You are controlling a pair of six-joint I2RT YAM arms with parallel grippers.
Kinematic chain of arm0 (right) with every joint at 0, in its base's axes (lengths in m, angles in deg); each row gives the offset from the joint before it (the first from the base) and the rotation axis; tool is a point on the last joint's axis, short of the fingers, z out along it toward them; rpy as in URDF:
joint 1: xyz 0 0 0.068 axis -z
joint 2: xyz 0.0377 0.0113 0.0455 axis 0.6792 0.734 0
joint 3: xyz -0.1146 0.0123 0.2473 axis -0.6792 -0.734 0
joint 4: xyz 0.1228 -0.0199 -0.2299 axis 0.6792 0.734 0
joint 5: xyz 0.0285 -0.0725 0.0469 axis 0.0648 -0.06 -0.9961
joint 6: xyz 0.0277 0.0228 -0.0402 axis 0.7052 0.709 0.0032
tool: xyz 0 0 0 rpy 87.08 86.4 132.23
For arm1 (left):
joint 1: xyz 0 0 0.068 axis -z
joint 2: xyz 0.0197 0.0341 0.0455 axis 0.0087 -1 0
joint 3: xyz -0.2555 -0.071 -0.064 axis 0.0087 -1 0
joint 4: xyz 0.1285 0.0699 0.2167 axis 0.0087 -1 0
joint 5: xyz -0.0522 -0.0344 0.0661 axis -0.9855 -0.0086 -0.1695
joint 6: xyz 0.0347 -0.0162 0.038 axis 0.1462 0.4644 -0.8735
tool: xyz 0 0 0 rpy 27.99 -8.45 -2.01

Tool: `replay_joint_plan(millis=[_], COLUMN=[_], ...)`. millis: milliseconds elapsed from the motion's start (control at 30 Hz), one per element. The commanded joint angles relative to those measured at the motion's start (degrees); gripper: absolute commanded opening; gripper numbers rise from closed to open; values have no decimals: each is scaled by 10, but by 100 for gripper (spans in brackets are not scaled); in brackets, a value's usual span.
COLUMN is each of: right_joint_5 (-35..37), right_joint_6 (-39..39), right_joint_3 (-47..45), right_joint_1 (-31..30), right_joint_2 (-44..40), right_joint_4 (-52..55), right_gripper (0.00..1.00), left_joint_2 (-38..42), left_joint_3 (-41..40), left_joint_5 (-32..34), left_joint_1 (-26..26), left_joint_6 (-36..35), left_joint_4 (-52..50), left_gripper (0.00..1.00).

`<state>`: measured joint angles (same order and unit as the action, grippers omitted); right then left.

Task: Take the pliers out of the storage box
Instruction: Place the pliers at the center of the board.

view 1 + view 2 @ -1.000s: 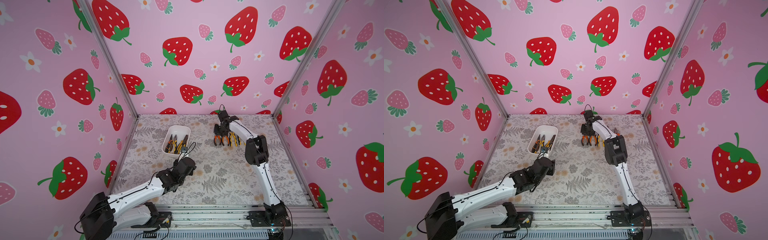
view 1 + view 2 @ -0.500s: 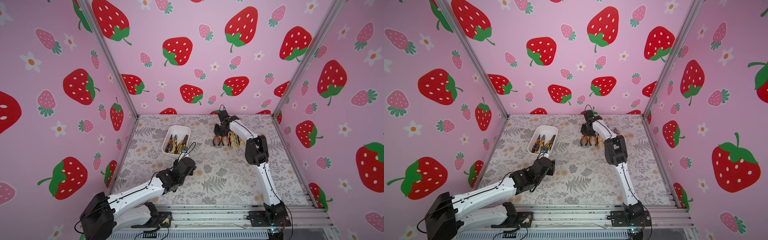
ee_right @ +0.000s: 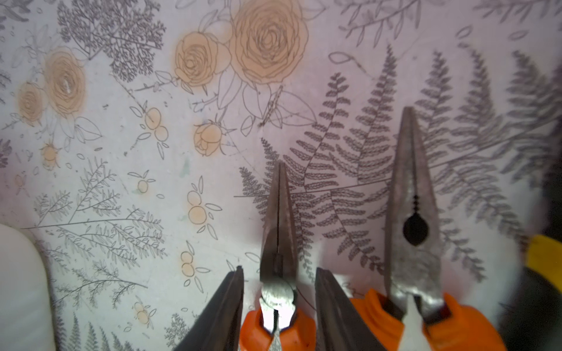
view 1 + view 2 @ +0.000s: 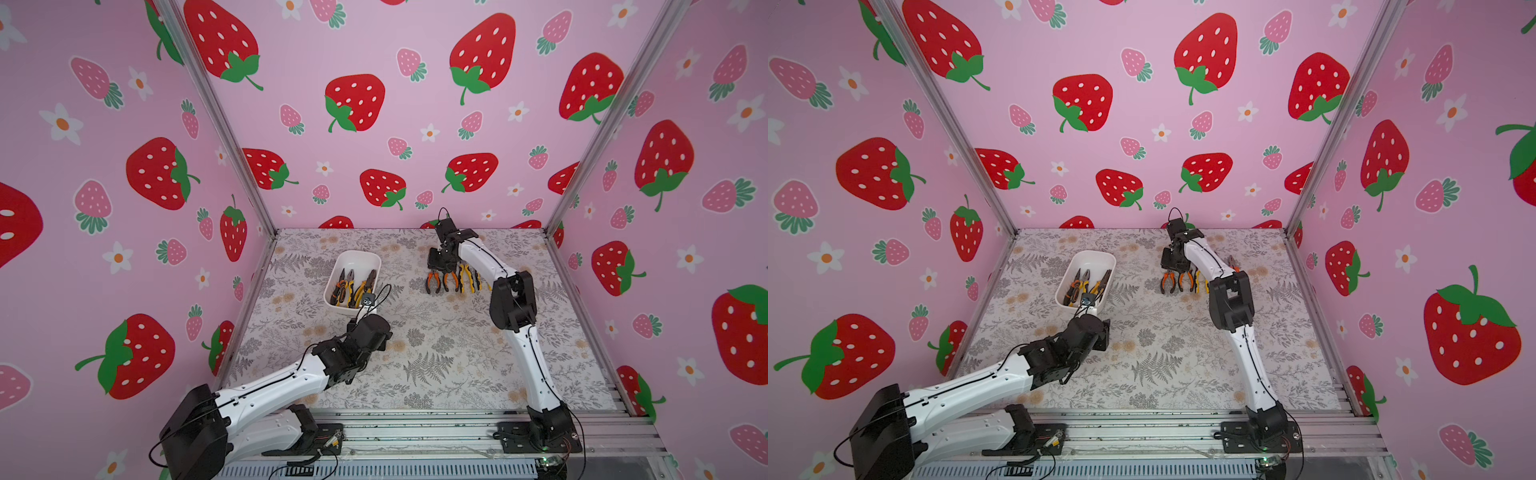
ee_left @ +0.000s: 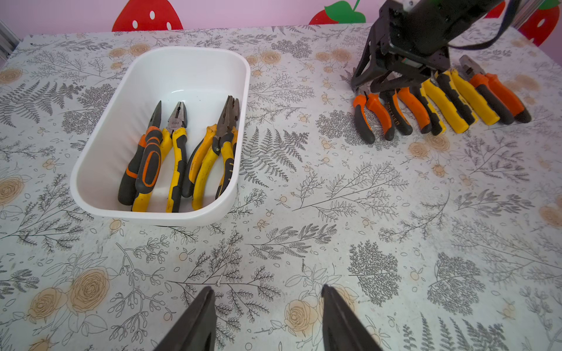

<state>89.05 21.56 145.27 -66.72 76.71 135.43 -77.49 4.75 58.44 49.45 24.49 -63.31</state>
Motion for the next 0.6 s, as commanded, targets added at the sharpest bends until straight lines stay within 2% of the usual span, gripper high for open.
replay_joint_plan(millis=[0, 100, 167, 333, 400, 500, 567], right_joint_5=[29, 39, 34, 53, 59, 24, -5], right_joint_6=[-27, -37, -41, -53, -59, -58, -46], right_joint_3=[31, 7, -83, -472, -601, -783, -864], right_joint_1=[2, 2, 1, -8, -8, -8, -9], right_joint_2=[-77, -152, -230, -494, -576, -669, -699], right_joint_4=[22, 28, 0, -186, -240, -343, -393], right_gripper=[44, 45, 45, 44, 44, 44, 43], left_joint_2=[-5, -7, -9, -13, -16, -26, -31], left_joint_3=[7, 9, 10, 14, 18, 34, 44], left_joint_5=[0, -1, -2, -5, -6, -24, -58], left_joint_1=[-4, -4, -6, -8, -10, -30, -58], left_joint_6=[2, 2, 3, 4, 5, 4, -1], left_joint_4=[0, -1, -2, -5, -8, -23, -27], left_gripper=[57, 57, 57, 57, 57, 57, 57])
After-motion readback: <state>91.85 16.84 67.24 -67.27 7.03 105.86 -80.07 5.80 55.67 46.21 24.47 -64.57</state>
